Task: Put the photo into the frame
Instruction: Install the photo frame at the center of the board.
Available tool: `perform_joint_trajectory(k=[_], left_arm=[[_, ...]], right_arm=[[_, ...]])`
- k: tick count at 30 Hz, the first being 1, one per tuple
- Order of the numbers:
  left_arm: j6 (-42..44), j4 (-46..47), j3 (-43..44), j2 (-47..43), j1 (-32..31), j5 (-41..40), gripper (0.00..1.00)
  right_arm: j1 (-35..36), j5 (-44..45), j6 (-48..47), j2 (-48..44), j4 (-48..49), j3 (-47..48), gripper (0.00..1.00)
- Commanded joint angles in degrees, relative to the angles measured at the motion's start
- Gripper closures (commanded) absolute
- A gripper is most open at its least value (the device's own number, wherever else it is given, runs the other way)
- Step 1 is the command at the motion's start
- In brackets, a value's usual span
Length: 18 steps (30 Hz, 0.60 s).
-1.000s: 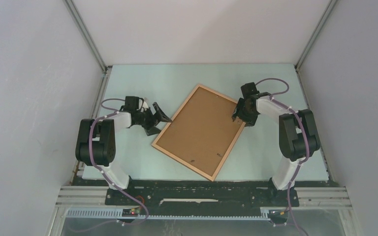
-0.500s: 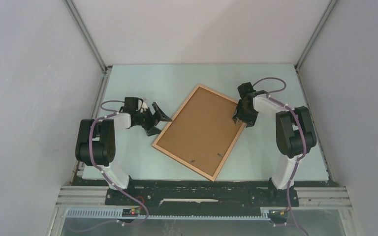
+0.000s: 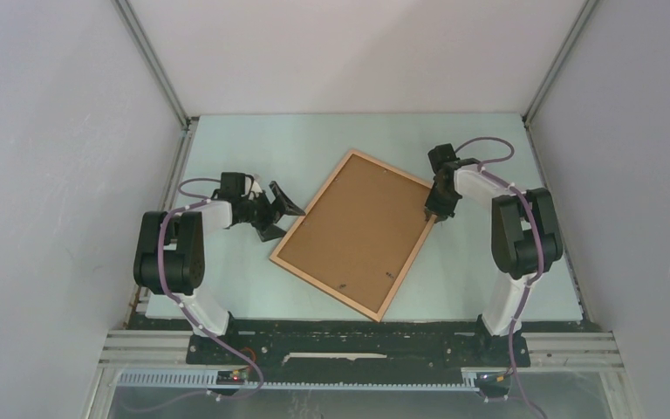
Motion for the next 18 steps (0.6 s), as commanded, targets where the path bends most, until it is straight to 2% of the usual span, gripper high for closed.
perform_joint_trajectory(k=[1,4,7,10,12,15,18], left_arm=[[-0.34,0.25,-1.16,-1.96,0.21,1.69,0.01],[-0.4,0.27,-1.08,-1.91,0.24,1.68,0.01],[-0.4,0.35,-1.09,-1.91,0.26,1.72,0.01],[-0.26,0.3,-1.15,-2.04,0.24,1.62,0.01],[-0.15,0.2,-1.16,-2.13,0.33,1.51,0.01],[-0.14,0.17,-1.08,-2.19,0.42,1.42,0.01],[-0.09,0.16,-1.08,-2.31,0.59,1.42,0.01]], right_arm=[[-0.46,-1.42,0.33,0.66,1.52,0.65,0.83],[-1.67,-5.97,1.17,-0.16,3.74,-1.02,1.0],[-3.03,-11.6,1.9,-0.83,6.98,-2.94,1.0],[-3.43,-12.78,1.58,-1.73,7.83,-3.23,0.99],[-3.48,-11.59,1.07,-2.99,7.35,-3.23,0.92],[-3.65,-11.09,-0.13,-5.9,6.94,-3.82,0.67],[-3.59,-11.05,-0.8,-8.55,7.15,-5.39,0.56]])
